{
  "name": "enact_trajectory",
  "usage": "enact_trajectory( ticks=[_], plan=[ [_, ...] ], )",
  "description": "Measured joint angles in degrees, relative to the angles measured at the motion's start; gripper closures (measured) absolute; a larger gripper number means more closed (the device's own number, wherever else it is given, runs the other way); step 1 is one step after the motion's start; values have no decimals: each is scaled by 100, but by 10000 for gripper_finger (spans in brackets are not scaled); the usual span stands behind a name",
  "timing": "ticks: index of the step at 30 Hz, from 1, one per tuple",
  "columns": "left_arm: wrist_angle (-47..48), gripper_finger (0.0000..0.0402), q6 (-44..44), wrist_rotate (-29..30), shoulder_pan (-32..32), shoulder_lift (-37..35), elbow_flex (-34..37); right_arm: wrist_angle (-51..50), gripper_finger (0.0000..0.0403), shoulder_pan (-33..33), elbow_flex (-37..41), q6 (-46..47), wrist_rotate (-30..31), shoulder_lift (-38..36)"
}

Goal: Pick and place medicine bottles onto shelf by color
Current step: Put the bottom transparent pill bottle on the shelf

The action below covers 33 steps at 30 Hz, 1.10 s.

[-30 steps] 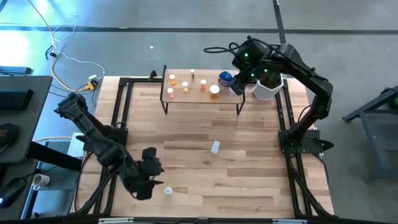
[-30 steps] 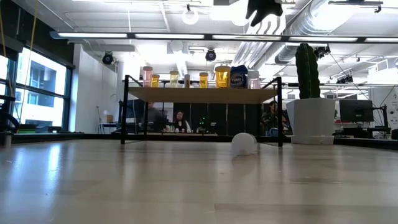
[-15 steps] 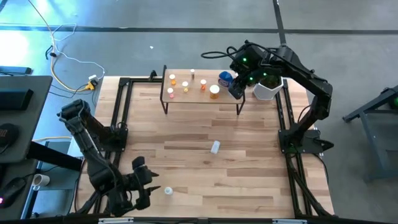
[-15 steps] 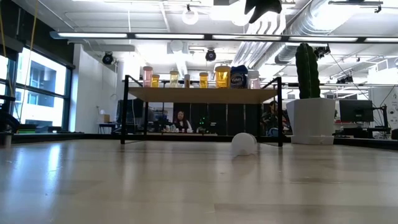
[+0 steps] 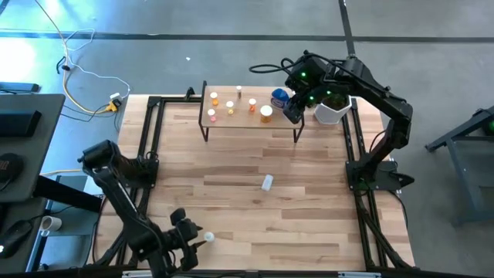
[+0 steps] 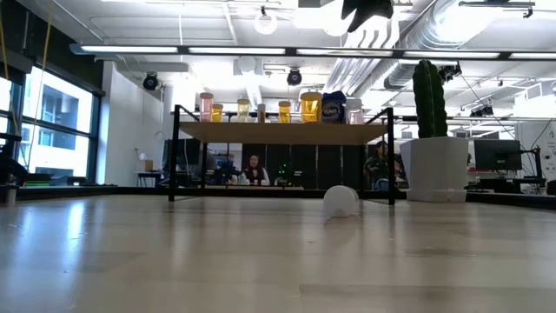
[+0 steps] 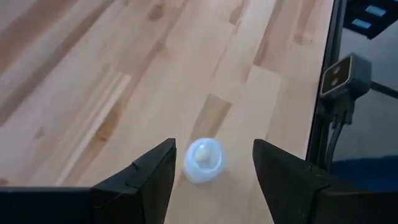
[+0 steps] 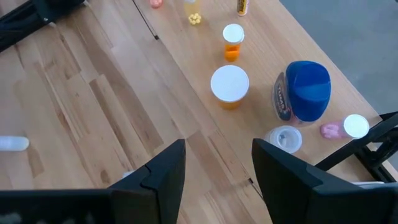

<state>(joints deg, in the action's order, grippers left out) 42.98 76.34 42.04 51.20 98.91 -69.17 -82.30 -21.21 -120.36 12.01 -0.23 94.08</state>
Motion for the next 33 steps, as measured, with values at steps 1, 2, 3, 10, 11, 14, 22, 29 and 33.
enact_trajectory(
  ticks=[1, 2, 3, 10, 11, 14, 22, 29, 33],
  plan=[
    [-37, 197, 0, -30, 0, 64, 0, 0, 226, 0, 0, -1, 0, 0],
    [-78, 197, 2, -85, -15, 119, 0, 0, 226, 0, 0, -18, 0, 0],
    [-120, 197, 7, -146, -21, 174, 0, 0, 226, 0, 0, -35, 0, 0],
    [-354, 197, 17, -255, -192, 415, 0, 2, 226, 0, 0, -42, 0, 0],
    [-359, 197, 41, -282, -238, 455, -2, 2, 226, 0, 0, -42, 0, 0],
    [-343, 197, -13, -472, -346, 487, 2, 2, 226, 0, 0, -46, 0, 0],
    [-380, 197, -151, -894, -544, 576, -2, 4, 226, 0, 0, -48, 0, 0],
    [-491, 197, -108, -1157, -549, 836, -2, 4, 226, 0, 0, -48, 2, 0],
    [-531, 197, -108, -1080, -565, 846, -2, 4, 226, -2, 0, -48, 2, 0]
  ],
)
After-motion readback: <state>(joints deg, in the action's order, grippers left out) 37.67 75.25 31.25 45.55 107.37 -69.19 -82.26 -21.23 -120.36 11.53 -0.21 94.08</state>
